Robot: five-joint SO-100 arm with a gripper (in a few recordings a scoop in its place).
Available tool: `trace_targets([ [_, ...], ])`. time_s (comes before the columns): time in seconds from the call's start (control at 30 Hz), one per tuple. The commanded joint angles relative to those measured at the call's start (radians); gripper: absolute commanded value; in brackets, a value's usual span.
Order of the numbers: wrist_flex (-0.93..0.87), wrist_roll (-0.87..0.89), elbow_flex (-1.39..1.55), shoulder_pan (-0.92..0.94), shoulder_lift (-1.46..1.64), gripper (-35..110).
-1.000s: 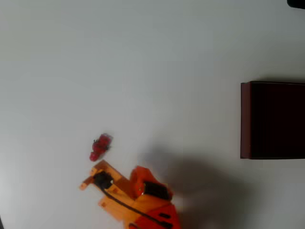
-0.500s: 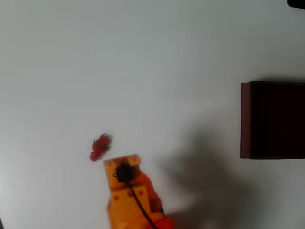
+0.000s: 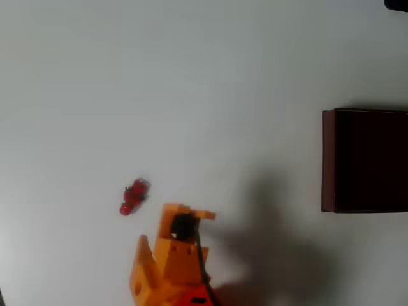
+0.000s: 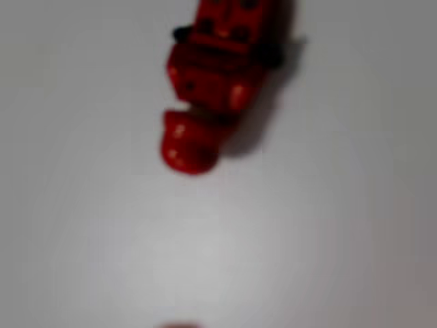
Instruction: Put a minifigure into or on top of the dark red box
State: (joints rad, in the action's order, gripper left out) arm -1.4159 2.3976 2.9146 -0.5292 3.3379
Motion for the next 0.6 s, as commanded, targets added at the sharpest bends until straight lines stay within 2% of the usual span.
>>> trace_targets([
  [0.0, 0.02, 0.058, 0.009, 0.012, -0.009, 20],
  [0.23, 0.078, 0.107, -0.023, 0.052, -0.158, 20],
  [0.57, 0.172, 0.078, -0.278, 0.038, -0.727, 21],
])
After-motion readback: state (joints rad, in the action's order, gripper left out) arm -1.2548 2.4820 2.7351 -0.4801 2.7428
